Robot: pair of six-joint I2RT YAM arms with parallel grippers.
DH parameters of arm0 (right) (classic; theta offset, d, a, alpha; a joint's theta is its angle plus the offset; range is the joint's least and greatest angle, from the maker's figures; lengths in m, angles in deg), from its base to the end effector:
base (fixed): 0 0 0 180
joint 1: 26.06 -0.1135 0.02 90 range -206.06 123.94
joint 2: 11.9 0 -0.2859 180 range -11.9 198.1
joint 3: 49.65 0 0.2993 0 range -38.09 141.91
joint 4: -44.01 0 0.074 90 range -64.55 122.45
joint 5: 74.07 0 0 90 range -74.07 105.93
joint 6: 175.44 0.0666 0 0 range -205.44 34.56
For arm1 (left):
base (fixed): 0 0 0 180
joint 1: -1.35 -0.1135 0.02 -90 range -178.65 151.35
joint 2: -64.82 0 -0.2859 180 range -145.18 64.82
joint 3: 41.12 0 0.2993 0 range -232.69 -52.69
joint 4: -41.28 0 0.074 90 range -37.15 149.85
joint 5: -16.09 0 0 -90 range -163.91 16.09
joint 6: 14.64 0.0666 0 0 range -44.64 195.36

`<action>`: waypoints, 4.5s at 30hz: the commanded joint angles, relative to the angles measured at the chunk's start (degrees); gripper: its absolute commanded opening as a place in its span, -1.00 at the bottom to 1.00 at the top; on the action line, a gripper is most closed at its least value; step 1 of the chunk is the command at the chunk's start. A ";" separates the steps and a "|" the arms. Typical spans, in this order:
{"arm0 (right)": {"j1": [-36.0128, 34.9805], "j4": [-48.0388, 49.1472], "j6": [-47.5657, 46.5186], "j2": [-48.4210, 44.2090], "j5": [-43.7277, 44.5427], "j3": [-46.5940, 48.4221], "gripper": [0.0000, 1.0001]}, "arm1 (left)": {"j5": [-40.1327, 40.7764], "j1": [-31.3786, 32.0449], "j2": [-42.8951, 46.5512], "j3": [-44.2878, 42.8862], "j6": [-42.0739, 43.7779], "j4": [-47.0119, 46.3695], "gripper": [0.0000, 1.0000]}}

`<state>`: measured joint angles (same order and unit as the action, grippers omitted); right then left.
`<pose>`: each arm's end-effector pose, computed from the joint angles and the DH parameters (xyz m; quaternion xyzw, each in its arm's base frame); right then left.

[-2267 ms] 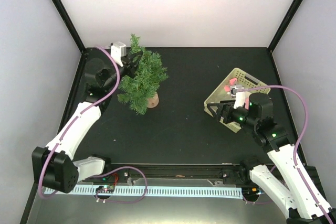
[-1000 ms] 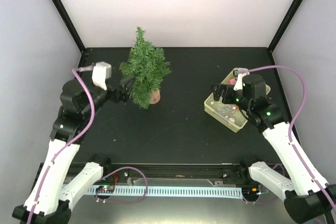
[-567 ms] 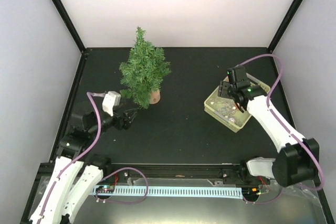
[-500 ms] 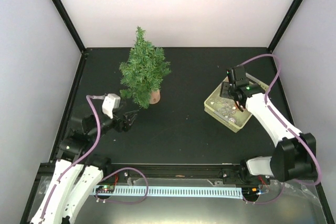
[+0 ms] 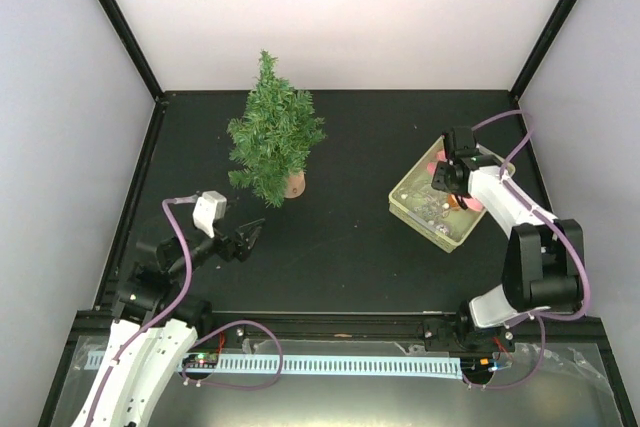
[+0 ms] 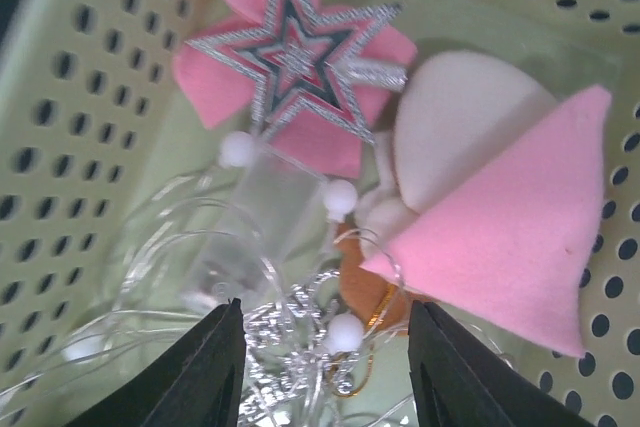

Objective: Decorate the small christmas tree
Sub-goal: Pick up the decoration item from the storage box.

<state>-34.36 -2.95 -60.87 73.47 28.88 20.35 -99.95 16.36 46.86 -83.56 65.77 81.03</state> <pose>0.3485 0.0358 0.1961 0.1632 0.9513 -0.0378 0.2589 0.1369 -0.0670 0.2904 0.1732 0.7670 -0.3009 0.5396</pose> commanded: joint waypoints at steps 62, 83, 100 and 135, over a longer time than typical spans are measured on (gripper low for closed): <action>3.43 7.32 45.62 -4.65 -0.53 -14.34 0.04 | 4.71 2.22 3.39 1.04 1.50 -2.13 0.98; 3.51 12.89 42.68 -1.34 4.11 -14.55 -0.56 | 4.87 2.22 2.76 0.91 1.63 -1.99 0.98; 2.33 13.46 8.58 -27.47 -3.06 -5.36 -0.98 | 14.38 2.16 1.00 -2.00 0.62 0.58 0.98; -4.13 25.51 24.03 -11.79 -52.22 71.59 -0.98 | -22.01 3.84 -12.88 -18.47 -4.75 -14.34 0.56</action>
<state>-37.37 14.88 -44.47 60.79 -17.35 91.73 -117.11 19.68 35.06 -98.86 63.50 70.04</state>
